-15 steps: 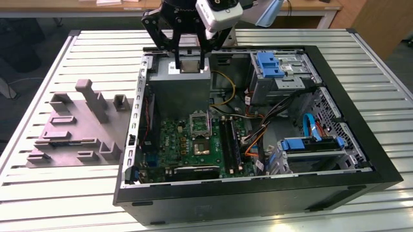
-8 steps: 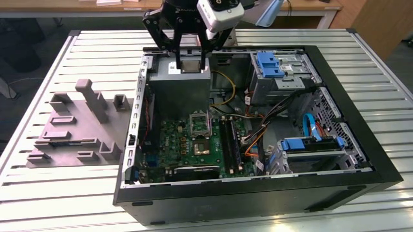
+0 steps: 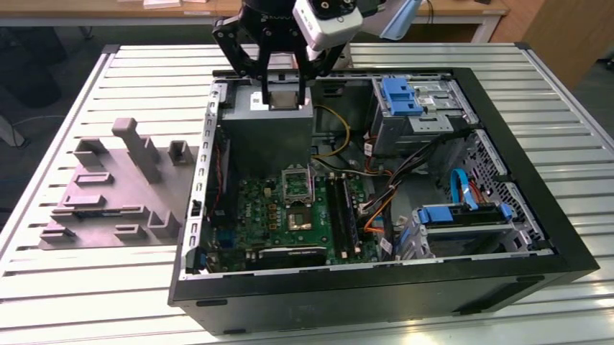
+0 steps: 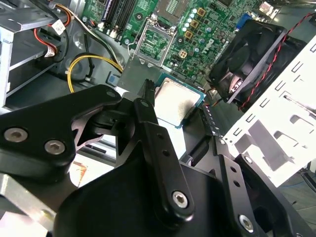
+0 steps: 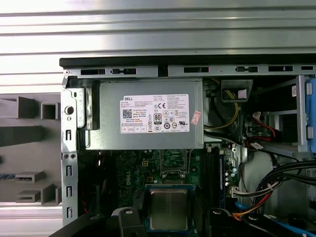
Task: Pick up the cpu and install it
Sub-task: 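Place the cpu into insertion slot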
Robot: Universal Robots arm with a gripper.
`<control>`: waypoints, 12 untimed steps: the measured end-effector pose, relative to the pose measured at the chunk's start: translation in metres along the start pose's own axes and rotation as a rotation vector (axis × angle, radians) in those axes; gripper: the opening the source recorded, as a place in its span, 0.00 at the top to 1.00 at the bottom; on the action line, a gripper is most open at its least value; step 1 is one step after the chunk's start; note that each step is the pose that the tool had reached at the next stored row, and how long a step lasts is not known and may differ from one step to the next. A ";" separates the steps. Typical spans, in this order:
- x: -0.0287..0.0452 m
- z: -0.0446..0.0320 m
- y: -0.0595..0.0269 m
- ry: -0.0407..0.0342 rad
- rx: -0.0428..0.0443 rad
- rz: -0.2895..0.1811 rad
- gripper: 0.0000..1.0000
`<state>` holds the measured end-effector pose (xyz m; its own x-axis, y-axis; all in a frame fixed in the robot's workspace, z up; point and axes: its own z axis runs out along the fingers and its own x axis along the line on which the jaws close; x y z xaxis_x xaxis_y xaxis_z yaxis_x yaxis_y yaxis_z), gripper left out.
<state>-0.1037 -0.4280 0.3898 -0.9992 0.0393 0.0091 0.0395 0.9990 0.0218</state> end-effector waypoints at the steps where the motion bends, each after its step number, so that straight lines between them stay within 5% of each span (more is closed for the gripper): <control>1: 0.0000 0.0000 0.0000 0.0000 0.0000 0.000 0.53; 12: 0.0000 0.0029 -0.0001 -0.0001 -0.0001 0.000 0.53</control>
<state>-0.1037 -0.4280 0.3869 -0.9992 0.0393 0.0090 0.0395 0.9990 0.0219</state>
